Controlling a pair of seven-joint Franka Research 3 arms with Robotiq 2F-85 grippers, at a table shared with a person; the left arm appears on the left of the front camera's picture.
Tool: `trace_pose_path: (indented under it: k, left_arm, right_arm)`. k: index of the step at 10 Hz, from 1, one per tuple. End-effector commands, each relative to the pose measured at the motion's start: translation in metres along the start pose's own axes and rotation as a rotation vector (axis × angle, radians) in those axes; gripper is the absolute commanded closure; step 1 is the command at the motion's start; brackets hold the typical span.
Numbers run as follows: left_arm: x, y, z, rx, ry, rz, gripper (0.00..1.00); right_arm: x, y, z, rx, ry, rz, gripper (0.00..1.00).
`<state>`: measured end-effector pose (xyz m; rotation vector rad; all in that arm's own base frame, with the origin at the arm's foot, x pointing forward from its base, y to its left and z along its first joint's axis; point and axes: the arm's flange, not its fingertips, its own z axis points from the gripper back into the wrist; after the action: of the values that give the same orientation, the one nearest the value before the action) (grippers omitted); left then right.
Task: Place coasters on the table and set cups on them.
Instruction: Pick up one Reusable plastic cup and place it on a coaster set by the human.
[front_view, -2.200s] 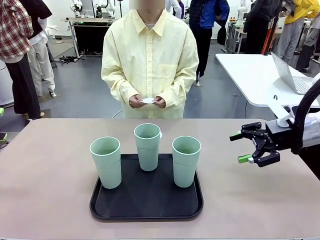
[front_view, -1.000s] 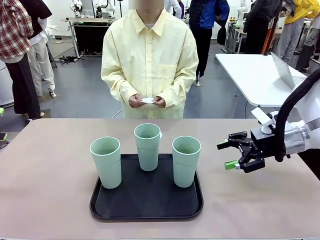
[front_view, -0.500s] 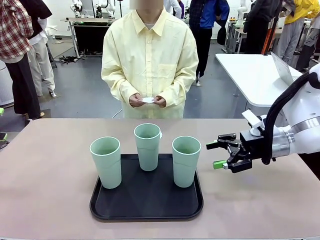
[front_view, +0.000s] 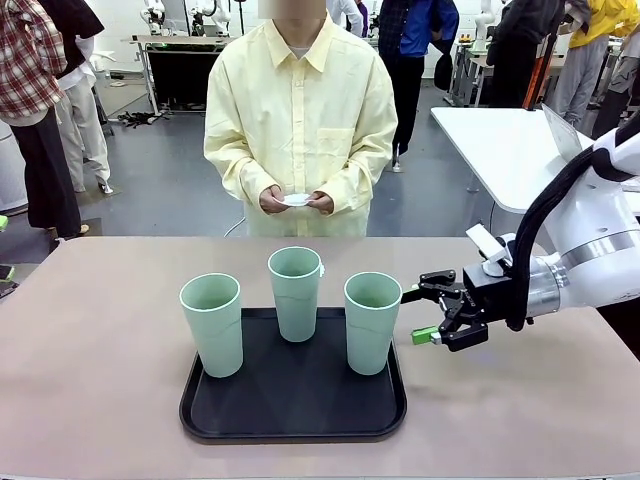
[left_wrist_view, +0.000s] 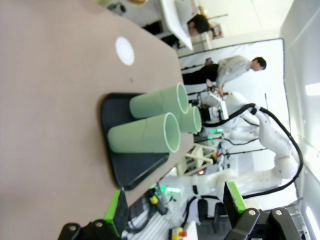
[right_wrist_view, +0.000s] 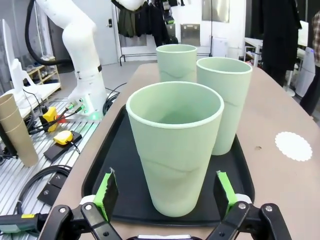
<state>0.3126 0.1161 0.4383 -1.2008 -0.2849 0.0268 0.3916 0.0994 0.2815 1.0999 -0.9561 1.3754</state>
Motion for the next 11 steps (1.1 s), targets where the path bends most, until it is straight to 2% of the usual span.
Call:
trace_pose_path:
  k: [1, 11]
  left_arm:
    - [0.001, 0.000, 0.001, -0.014, -0.005, -0.008, 0.00]
    - [0.001, 0.000, 0.001, -0.014, -0.005, -0.008, 0.00]
  right_arm:
    - [-0.010, -0.013, -0.013, -0.048, 0.003, 0.027, 0.00]
    - [-0.026, -0.023, -0.047, -0.006, 0.030, 0.012, 0.00]
